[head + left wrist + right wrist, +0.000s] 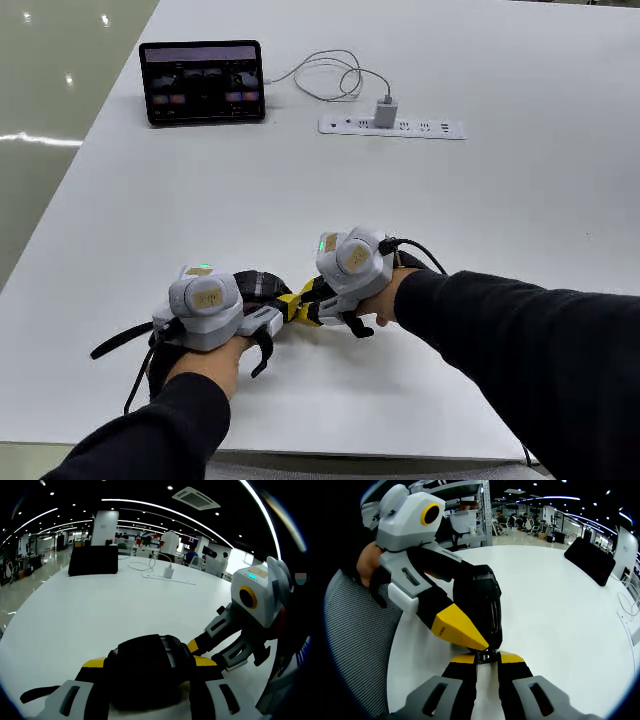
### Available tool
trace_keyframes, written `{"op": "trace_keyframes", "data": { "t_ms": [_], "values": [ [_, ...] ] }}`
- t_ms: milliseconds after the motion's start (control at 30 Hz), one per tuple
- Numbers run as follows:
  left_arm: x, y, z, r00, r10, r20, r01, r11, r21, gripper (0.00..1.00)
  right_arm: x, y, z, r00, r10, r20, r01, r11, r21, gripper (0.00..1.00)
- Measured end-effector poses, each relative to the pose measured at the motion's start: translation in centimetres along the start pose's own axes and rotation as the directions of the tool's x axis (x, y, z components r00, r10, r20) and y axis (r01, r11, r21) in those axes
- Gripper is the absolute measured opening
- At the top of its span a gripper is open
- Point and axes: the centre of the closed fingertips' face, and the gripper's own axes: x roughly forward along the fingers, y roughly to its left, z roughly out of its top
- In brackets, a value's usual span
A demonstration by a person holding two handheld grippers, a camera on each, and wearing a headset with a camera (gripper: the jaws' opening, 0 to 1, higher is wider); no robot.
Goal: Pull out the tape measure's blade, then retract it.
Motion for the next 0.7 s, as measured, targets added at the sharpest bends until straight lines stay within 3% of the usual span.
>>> {"op": "trace_keyframes", "data": {
  "t_ms": [700],
  "values": [
    [-0.18, -0.21, 0.07, 0.9998, -0.018, -0.012, 0.018, 1.000, 0.011, 0.62, 0.00, 0.33, 0.04, 0.9997, 0.019, -0.015, -0.019, 1.000, 0.003, 0.12]
  ]
}}
